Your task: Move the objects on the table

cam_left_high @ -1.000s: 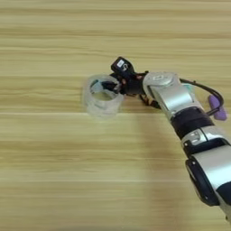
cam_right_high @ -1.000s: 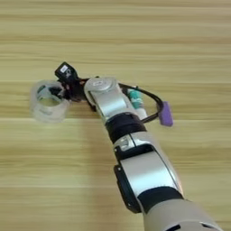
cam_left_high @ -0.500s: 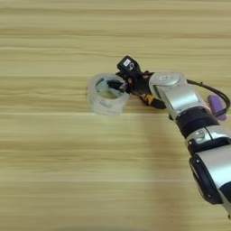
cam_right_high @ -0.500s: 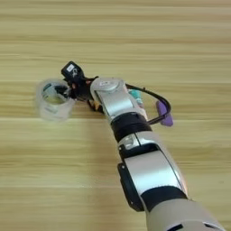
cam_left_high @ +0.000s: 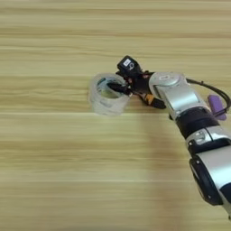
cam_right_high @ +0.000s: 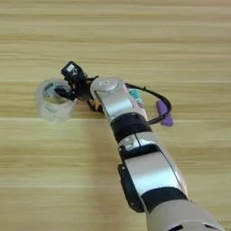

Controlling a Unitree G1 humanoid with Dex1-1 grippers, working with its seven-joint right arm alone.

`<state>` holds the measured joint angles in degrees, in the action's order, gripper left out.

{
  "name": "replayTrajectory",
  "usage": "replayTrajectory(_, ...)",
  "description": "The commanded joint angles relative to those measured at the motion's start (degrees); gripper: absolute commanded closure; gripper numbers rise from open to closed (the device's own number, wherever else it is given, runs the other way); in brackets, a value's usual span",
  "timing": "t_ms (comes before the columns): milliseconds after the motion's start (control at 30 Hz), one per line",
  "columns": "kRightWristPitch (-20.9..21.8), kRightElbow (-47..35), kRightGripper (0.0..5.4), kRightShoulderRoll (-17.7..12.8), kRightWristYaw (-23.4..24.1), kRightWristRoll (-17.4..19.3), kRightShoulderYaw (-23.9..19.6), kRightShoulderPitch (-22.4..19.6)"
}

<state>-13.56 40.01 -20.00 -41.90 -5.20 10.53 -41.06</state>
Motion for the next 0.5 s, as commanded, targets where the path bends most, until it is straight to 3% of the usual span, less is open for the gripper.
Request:
replayTrajectory(33, -0.51, -7.16, 2.10, -1.81, 0.56, 1.06, -2.22, -3.51)
replayTrajectory(500, -9.54, -32.60, 0.71, -3.63, -1.68, 5.34, -6.02, 3.27)
